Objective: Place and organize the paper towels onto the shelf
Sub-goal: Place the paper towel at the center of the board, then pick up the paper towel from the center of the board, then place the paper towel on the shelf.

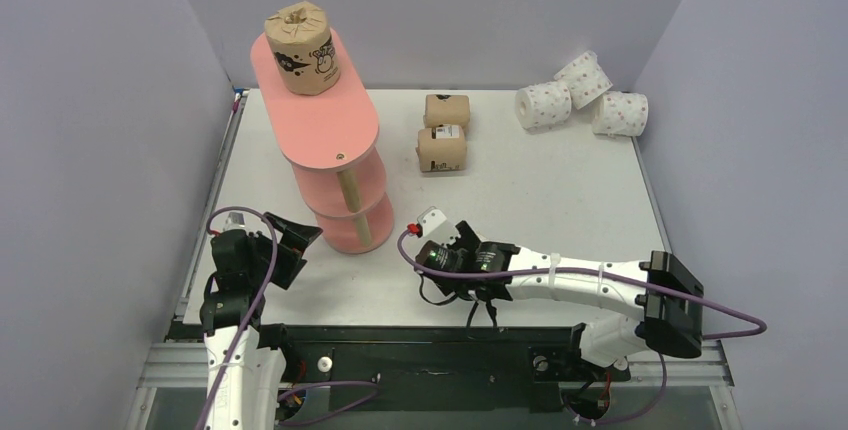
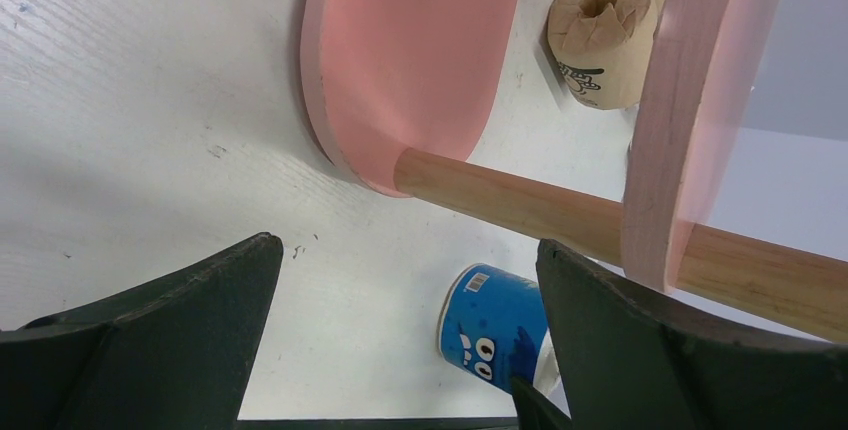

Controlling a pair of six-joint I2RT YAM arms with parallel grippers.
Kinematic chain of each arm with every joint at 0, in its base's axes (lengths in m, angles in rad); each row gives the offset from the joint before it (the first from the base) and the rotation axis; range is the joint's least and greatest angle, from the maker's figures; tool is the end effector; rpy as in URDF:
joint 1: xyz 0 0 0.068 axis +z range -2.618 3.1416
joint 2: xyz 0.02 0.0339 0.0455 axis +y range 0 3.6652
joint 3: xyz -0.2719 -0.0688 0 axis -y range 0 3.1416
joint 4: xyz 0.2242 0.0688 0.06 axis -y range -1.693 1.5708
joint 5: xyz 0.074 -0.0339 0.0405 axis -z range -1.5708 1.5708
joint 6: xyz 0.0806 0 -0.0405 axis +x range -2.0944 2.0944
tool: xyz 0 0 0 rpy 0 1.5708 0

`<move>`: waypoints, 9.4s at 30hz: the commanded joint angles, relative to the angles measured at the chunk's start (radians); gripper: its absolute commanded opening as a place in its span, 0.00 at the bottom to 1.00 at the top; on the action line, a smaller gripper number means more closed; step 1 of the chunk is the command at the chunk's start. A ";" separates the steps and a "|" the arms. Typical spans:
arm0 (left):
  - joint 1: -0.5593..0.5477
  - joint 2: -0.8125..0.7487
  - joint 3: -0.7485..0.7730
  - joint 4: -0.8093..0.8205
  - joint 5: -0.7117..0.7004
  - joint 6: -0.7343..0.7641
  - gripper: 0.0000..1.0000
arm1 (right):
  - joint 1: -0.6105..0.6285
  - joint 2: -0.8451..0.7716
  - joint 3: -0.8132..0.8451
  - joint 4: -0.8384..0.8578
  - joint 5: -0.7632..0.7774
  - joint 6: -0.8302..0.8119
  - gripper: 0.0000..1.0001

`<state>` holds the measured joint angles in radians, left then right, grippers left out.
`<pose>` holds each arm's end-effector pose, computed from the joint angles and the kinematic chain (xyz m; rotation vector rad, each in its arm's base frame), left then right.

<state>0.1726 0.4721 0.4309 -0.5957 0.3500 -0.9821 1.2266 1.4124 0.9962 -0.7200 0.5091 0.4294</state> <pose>0.1276 -0.0058 0.1988 -1.0750 2.0229 -0.8238 0.1272 0.2383 0.2153 -0.8316 2.3419 -0.0331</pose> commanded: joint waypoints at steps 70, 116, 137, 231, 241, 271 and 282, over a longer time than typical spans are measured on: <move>0.002 0.013 0.037 -0.009 -0.029 0.032 1.00 | -0.452 -0.434 -0.151 0.222 -0.293 0.242 0.38; 0.002 0.059 0.189 -0.048 -0.044 0.007 1.00 | -0.404 0.292 0.843 0.220 -0.392 0.245 0.35; 0.001 0.051 0.176 -0.019 -0.033 -0.015 1.00 | -0.338 0.363 0.892 0.225 -0.434 0.282 0.36; 0.002 0.138 0.222 0.133 -0.030 -0.096 0.82 | -0.491 0.128 0.361 0.600 -0.619 0.444 0.18; 0.002 0.144 0.233 0.129 -0.040 -0.091 0.81 | -0.434 0.208 0.440 0.586 -0.644 0.428 0.18; 0.002 0.238 0.345 0.189 -0.090 -0.143 0.82 | -0.464 0.198 0.450 0.594 -0.622 0.418 0.19; 0.001 0.265 0.327 0.274 -0.060 -0.150 0.76 | -0.447 0.299 0.561 0.578 -0.670 0.421 0.20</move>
<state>0.1726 0.7338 0.7311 -0.4080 0.2806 -1.1309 0.7620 1.6817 1.5116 -0.1642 -0.1390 0.8631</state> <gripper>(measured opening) 0.771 0.193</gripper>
